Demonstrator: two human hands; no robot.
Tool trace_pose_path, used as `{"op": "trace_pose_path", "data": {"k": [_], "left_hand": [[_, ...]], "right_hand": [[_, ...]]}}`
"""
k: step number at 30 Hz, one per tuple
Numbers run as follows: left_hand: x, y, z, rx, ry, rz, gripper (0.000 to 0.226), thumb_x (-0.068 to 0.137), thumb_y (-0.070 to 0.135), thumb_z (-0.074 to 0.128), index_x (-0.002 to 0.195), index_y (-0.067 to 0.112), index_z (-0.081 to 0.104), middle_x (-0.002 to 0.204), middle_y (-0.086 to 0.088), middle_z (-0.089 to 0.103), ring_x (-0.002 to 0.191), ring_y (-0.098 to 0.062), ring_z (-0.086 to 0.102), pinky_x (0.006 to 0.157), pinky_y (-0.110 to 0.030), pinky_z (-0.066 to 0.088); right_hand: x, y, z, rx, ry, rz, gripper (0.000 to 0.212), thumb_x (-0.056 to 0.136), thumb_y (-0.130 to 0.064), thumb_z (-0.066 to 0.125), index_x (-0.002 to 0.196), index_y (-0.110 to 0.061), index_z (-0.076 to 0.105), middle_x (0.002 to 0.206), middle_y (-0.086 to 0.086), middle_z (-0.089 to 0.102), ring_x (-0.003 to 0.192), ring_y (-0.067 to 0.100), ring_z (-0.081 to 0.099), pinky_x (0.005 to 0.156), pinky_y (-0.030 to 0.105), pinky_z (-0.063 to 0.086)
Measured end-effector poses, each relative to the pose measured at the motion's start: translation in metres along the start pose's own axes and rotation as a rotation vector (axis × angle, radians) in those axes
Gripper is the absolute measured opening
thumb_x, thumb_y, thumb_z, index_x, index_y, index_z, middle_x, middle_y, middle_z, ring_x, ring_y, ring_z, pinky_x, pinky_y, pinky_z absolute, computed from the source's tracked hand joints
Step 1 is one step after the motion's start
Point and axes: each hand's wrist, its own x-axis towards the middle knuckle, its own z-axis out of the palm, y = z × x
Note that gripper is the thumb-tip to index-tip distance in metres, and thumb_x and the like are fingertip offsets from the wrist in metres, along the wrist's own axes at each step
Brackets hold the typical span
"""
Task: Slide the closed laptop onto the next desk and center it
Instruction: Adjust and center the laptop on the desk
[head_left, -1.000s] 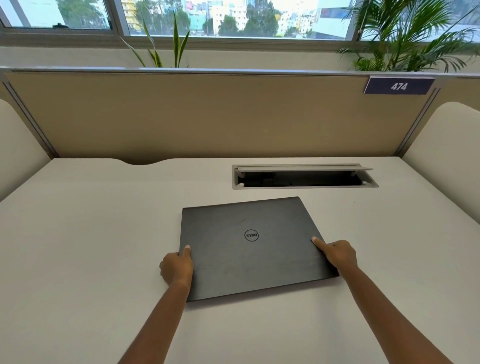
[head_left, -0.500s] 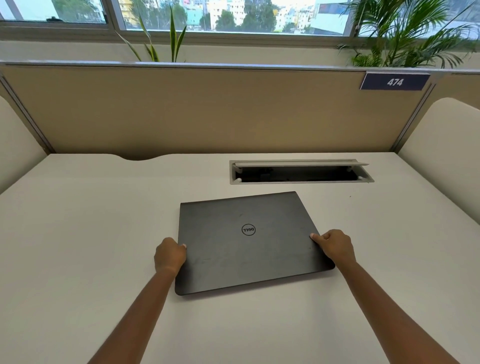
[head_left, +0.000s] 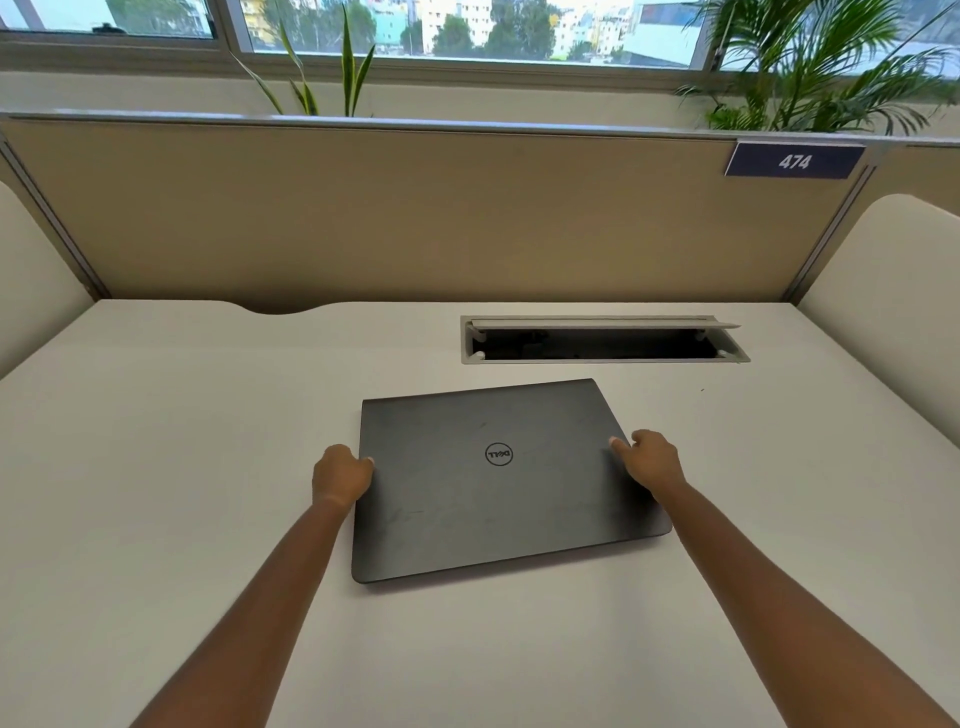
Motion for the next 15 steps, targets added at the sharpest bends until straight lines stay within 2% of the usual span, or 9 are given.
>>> {"op": "trace_pose_path", "data": {"k": [1, 2, 3, 6, 7, 8, 10, 12, 15], "left_hand": [[0.003, 0.002, 0.000, -0.024, -0.004, -0.012, 0.046, 0.092, 0.007, 0.051, 0.051, 0.008, 0.029, 0.067, -0.023, 0.051, 0.084, -0.040, 0.052, 0.086, -0.046, 0.047], [0.006, 0.003, 0.001, -0.046, -0.005, -0.031, 0.047, 0.092, 0.007, 0.052, 0.051, 0.009, 0.028, 0.059, -0.015, 0.042, 0.080, -0.034, 0.047, 0.084, -0.045, 0.048], [0.009, 0.005, 0.001, -0.064, -0.002, -0.057, 0.046, 0.092, 0.007, 0.052, 0.052, 0.008, 0.030, 0.060, -0.012, 0.040, 0.080, -0.031, 0.045, 0.086, -0.045, 0.049], [0.019, 0.007, 0.002, -0.133, -0.013, -0.116, 0.026, 0.090, 0.004, 0.054, 0.066, -0.002, 0.046, 0.091, -0.025, 0.057, 0.092, -0.037, 0.056, 0.095, -0.046, 0.050], [0.021, 0.008, 0.002, -0.150, -0.012, -0.125, 0.015, 0.089, 0.004, 0.055, 0.080, -0.008, 0.053, 0.104, -0.029, 0.059, 0.101, -0.041, 0.058, 0.097, -0.047, 0.051], [0.024, 0.009, 0.003, -0.144, -0.011, -0.138, 0.017, 0.089, 0.004, 0.055, 0.096, -0.012, 0.056, 0.113, -0.031, 0.060, 0.107, -0.044, 0.058, 0.097, -0.048, 0.050], [0.029, 0.008, 0.005, -0.107, -0.011, -0.158, 0.030, 0.087, 0.004, 0.057, 0.111, -0.014, 0.055, 0.118, -0.032, 0.060, 0.111, -0.046, 0.057, 0.096, -0.047, 0.051], [0.030, 0.008, 0.007, -0.064, 0.012, -0.163, 0.031, 0.087, 0.006, 0.058, 0.111, -0.013, 0.057, 0.117, -0.031, 0.062, 0.110, -0.045, 0.059, 0.094, -0.044, 0.052], [0.029, 0.008, 0.010, -0.067, 0.034, -0.194, 0.034, 0.086, 0.009, 0.062, 0.112, -0.013, 0.057, 0.117, -0.030, 0.063, 0.110, -0.043, 0.060, 0.091, -0.040, 0.050]], "right_hand": [[0.001, -0.005, 0.001, 0.013, 0.000, 0.013, 0.046, 0.095, -0.026, 0.048, 0.056, -0.012, 0.029, 0.062, 0.002, 0.036, 0.083, 0.024, 0.041, 0.072, 0.028, 0.029], [0.003, -0.009, 0.002, 0.020, -0.001, 0.019, 0.047, 0.095, -0.025, 0.049, 0.054, -0.014, 0.027, 0.061, 0.001, 0.033, 0.082, 0.024, 0.040, 0.072, 0.028, 0.029], [0.005, -0.013, 0.003, 0.031, -0.005, 0.030, 0.047, 0.095, -0.025, 0.049, 0.055, -0.014, 0.028, 0.062, 0.003, 0.035, 0.083, 0.024, 0.039, 0.072, 0.029, 0.029], [0.011, -0.019, 0.005, 0.044, -0.002, 0.058, 0.034, 0.094, -0.026, 0.051, 0.070, -0.003, 0.042, 0.083, 0.012, 0.046, 0.086, 0.025, 0.041, 0.074, 0.030, 0.032], [0.013, -0.021, 0.006, 0.041, 0.000, 0.066, 0.031, 0.094, -0.025, 0.051, 0.075, -0.002, 0.043, 0.084, 0.013, 0.046, 0.086, 0.026, 0.042, 0.073, 0.031, 0.034], [0.015, -0.023, 0.006, 0.037, 0.001, 0.071, 0.030, 0.093, -0.025, 0.052, 0.076, -0.001, 0.044, 0.082, 0.013, 0.047, 0.086, 0.027, 0.043, 0.074, 0.033, 0.036], [0.019, -0.027, 0.007, 0.041, 0.005, 0.092, 0.026, 0.092, -0.023, 0.055, 0.086, 0.002, 0.053, 0.089, 0.017, 0.053, 0.093, 0.033, 0.050, 0.084, 0.039, 0.045], [0.022, -0.030, 0.007, 0.057, 0.019, 0.124, 0.039, 0.091, -0.023, 0.058, 0.112, 0.009, 0.053, 0.108, 0.024, 0.057, 0.105, 0.037, 0.054, 0.094, 0.041, 0.045], [0.025, -0.031, 0.004, 0.111, -0.015, 0.180, 0.050, 0.089, -0.023, 0.061, 0.123, 0.011, 0.048, 0.101, 0.022, 0.051, 0.094, 0.033, 0.050, 0.091, 0.040, 0.045]]}}
